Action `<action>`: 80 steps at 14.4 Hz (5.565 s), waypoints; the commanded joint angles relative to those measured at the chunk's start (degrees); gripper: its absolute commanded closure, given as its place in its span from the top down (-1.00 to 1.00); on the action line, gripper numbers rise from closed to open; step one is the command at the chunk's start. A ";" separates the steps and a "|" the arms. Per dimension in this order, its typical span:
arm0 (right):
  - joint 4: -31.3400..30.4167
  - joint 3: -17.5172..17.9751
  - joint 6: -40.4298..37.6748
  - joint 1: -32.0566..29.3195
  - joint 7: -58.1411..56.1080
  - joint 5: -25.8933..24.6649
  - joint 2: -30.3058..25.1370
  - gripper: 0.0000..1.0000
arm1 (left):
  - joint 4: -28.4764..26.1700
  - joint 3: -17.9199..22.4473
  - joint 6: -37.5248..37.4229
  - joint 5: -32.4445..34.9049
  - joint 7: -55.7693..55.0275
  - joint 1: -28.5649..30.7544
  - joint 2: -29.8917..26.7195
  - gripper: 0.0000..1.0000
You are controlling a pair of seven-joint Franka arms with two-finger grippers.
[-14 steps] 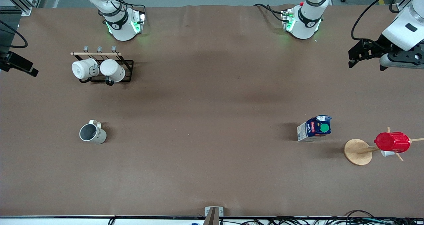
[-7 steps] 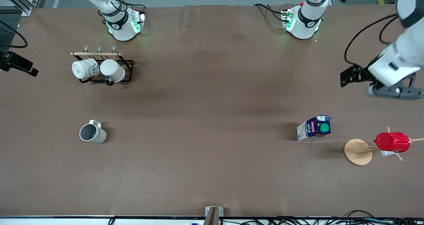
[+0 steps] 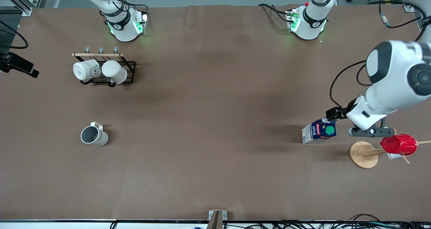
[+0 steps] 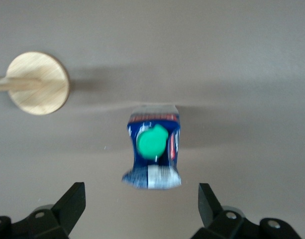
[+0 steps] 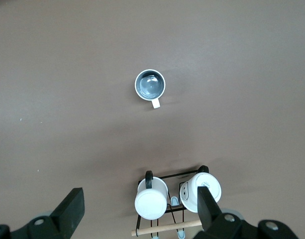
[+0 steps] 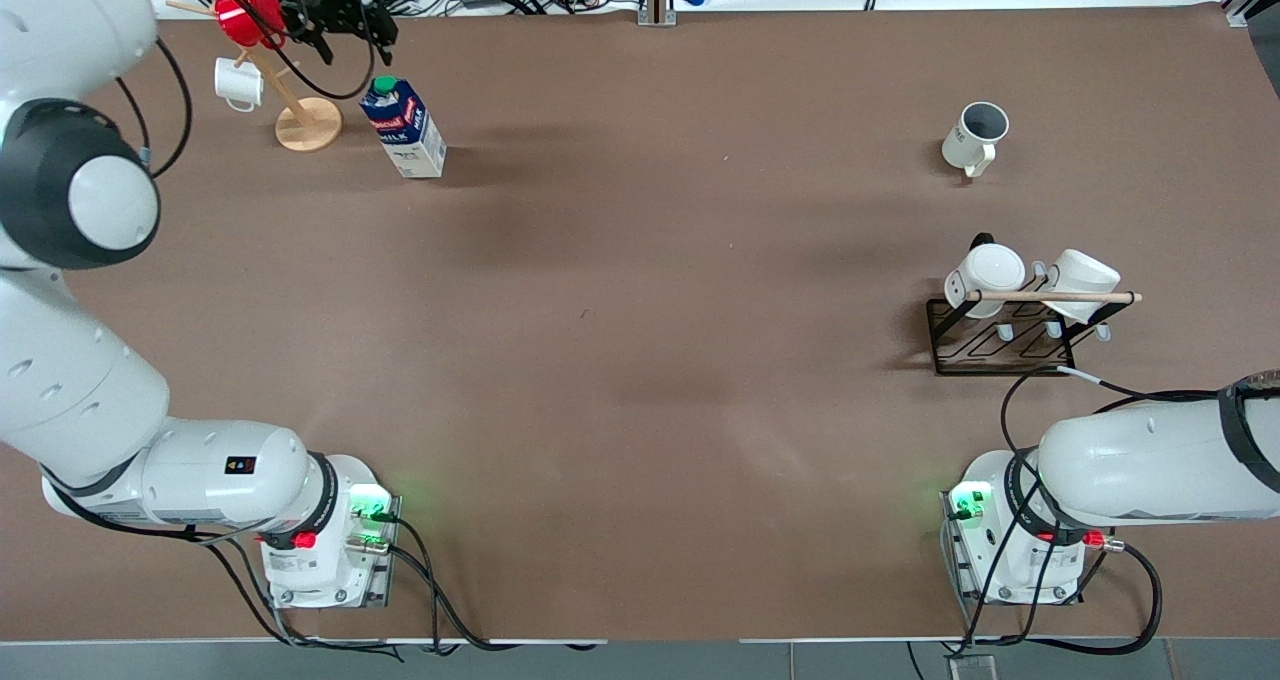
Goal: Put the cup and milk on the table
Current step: 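Grasp the milk carton with the left gripper while the right gripper reaches the mug, then carry the carton toward the table middle while the right gripper grasps the mug, then bring the mug and carton together at the table middle with both grippers, then set the mug and carton down and open both grippers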
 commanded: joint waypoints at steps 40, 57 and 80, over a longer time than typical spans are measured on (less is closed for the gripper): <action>-24.72 -1.86 54.71 0.96 -12.58 3.87 25.97 -1.00 | 11.48 -12.23 2.18 0.78 -32.90 -17.74 14.02 -0.34; -1.08 14.59 42.99 24.87 48.24 -6.22 37.64 -1.00 | 15.26 -12.32 5.69 0.69 -39.84 -20.11 17.36 -0.34; 0.95 14.59 25.36 19.18 41.43 -9.31 23.27 1.00 | 16.75 -11.71 10.62 0.95 -46.00 -23.28 20.18 1.00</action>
